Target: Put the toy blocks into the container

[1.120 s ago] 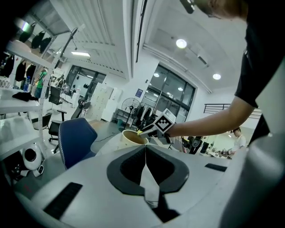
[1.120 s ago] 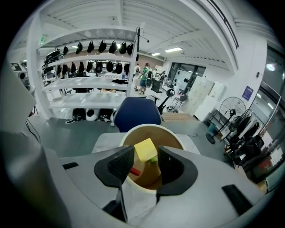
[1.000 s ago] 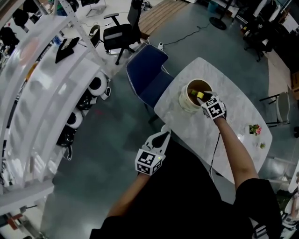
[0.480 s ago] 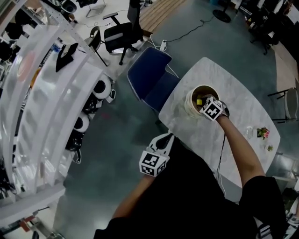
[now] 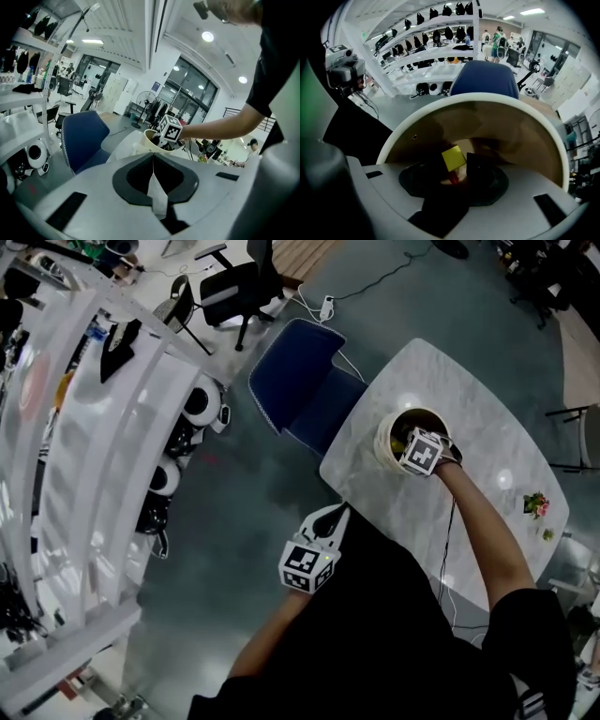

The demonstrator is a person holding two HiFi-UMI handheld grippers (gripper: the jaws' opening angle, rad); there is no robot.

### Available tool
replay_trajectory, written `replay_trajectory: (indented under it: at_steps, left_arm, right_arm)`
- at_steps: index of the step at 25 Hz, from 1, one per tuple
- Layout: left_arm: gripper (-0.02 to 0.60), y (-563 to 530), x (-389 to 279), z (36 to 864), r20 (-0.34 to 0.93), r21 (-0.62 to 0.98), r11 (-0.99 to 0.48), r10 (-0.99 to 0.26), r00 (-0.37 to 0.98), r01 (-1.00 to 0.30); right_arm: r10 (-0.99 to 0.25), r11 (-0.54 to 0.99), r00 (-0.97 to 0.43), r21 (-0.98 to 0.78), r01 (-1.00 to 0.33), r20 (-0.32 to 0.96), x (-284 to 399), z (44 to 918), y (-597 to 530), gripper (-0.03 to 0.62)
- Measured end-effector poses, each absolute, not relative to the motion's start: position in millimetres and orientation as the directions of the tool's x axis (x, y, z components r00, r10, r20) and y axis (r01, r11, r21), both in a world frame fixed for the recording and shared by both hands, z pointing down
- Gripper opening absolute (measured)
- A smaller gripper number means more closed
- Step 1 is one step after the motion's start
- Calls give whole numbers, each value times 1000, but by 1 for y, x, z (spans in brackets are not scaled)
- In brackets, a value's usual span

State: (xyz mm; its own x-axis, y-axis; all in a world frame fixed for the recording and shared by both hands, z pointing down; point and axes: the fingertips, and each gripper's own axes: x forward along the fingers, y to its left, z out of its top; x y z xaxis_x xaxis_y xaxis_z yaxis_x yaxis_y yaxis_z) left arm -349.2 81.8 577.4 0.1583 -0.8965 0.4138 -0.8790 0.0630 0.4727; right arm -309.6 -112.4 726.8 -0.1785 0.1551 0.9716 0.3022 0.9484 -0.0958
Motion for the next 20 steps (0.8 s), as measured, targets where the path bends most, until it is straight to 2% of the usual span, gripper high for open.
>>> replay_trajectory:
  at_steps: [3,7,12,16,20]
  left_arm:
    - [5,78,-353,581,422,480,71,-893,158,-874]
    - [5,75,-355,585,432,483,70,-886,169,-873]
    - [5,68,-354,590,451,476,60,-873,185,-877]
    - [5,68,-356,591,468,482,68,-863,191,-873]
    - [5,68,-352,597,487,479,73,-851,196,-875]
  right_arm:
    - [201,926,-100,-155,345,975,-301,731,-106,160]
    - [197,898,-124,-128,422,973,-313,731,-108,160]
    - [192,863,-86,-127,489,978,-318,747,-114,160]
    - [202,844,-46,-150,514,978,-317,760,-114,160]
    - [251,840,-67,-183,511,966,-320,768,-110,160]
